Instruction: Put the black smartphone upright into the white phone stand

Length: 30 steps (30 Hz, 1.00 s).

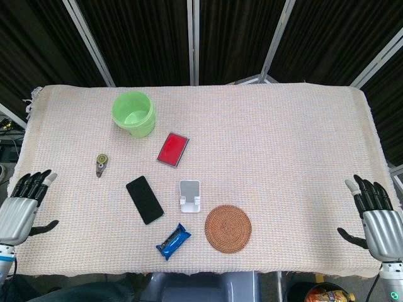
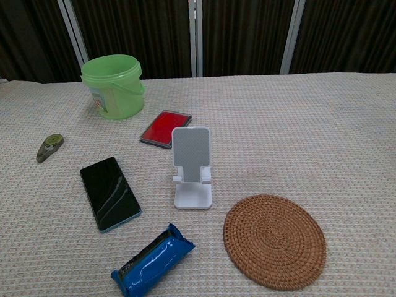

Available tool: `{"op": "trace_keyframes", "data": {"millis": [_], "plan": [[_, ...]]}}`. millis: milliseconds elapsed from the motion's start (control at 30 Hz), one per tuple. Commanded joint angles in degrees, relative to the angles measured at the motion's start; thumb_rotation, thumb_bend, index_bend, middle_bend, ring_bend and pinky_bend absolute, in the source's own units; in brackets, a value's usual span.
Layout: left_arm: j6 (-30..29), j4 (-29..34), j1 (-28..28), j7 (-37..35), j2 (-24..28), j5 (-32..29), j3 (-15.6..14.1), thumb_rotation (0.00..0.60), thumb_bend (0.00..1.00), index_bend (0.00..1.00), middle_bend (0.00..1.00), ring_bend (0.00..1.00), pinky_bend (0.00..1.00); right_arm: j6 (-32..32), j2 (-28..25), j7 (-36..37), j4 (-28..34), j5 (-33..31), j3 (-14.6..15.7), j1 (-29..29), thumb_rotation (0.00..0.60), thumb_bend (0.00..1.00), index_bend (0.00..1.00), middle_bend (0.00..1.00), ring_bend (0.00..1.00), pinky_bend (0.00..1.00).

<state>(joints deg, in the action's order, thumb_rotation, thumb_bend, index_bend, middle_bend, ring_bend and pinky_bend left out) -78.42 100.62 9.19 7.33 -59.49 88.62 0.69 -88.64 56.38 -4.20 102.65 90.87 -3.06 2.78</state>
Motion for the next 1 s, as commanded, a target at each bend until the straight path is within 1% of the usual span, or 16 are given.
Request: {"op": "trace_keyframes", "data": {"millis": [33, 267, 467, 567, 767, 1000], "plan": [[5.03, -3.42, 4.26, -0.32, -3.14, 3.07, -0.17, 0.6, 0.0, 0.0, 0.0, 0.0, 0.0, -0.61, -0.57, 0.7, 0.29, -0.52, -0.34, -0.29, 0.6, 0.0, 0.0, 0.0, 0.0, 0.0], [16.11, -11.51, 14.38, 0.42, -10.73, 9.38, 0.15, 0.6, 0.0, 0.01, 0.0, 0.0, 0.0, 0.51, -0.88, 0.48, 0.07, -4.09, -1.68, 0.13, 0.6, 0.0, 0.0, 0.0, 0.0, 0.0], [24.31, -17.71, 22.55, -0.11, -16.1, 12.57, 0.69, 0.6, 0.0, 0.09, 0.0, 0.0, 0.01, 2.17, -0.45, -1.26, -0.06, -7.51, -2.63, 0.75, 0.6, 0.0, 0.0, 0.0, 0.0, 0.0], [26.82, -20.37, 25.48, -1.0, -17.93, 13.79, 0.3, 0.6, 0.0, 0.11, 0.0, 0.0, 0.03, 2.46, -0.41, -1.69, -0.12, -8.99, -3.08, 0.79, 0.6, 0.0, 0.0, 0.0, 0.0, 0.0], [29.87, -25.08, 29.86, -1.27, -21.55, 15.85, -0.41, 0.6, 0.0, 0.14, 0.0, 0.02, 0.05, 2.85, -0.49, -1.67, -0.48, -10.9, -3.68, 0.81, 0.6, 0.0, 0.0, 0.0, 0.0, 0.0], [32.46, -29.21, 33.17, -1.09, -25.61, 16.91, -1.98, 0.6, 0.0, 0.15, 0.0, 0.03, 0.06, 3.02, -0.66, -1.49, -0.73, -12.05, -4.07, 0.75, 0.6, 0.0, 0.0, 0.0, 0.0, 0.0]]}}
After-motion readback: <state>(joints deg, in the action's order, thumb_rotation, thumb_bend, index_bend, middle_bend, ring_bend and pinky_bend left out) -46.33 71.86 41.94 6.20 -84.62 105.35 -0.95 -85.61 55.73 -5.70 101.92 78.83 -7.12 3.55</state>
